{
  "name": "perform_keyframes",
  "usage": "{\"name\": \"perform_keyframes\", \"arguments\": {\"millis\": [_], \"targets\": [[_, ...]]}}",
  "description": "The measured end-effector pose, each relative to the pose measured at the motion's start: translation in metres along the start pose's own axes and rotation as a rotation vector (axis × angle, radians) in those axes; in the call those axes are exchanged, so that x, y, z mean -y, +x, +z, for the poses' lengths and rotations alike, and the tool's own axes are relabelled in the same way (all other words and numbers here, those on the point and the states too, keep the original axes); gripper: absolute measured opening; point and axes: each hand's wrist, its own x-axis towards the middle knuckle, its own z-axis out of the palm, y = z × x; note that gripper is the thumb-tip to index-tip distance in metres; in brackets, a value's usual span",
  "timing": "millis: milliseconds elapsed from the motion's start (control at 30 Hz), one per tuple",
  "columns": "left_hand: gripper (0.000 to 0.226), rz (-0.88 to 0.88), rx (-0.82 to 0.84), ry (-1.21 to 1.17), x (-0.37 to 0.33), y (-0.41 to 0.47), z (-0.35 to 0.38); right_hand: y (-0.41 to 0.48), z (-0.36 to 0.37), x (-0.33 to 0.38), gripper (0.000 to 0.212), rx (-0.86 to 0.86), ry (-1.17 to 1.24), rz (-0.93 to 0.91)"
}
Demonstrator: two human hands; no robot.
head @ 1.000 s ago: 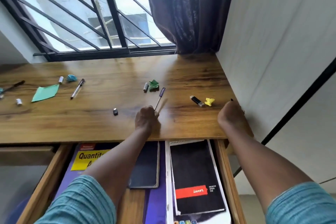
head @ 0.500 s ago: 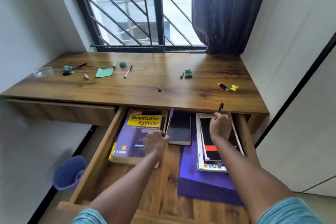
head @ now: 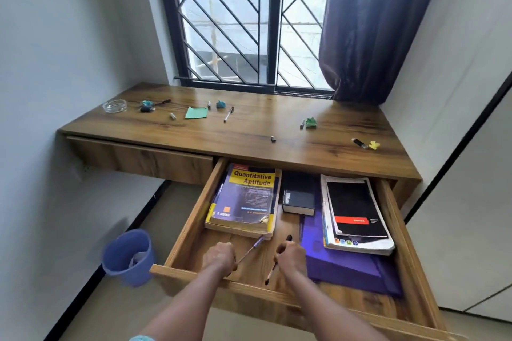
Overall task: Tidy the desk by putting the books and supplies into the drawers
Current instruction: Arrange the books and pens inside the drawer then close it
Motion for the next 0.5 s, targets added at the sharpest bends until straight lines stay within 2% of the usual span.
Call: {"name": "perform_keyframes", "arguments": {"millis": [100,267,500], "targets": [[0.031,-0.004,0.011,0.069,0.011,0.01,0.0,0.004,0.026,0.014,0.039,0.071,0.039,0.044],[0.027,-0.046,0.037,0.088,0.032,0.024,0.003,0.009,0.059,0.04,0.033,0.131,0.126,0.213],[0.033,-0.087,0.04,0.072,0.04,0.042,0.007,0.024,0.082,0.064,0.04,0.149,0.225,0.396]]}}
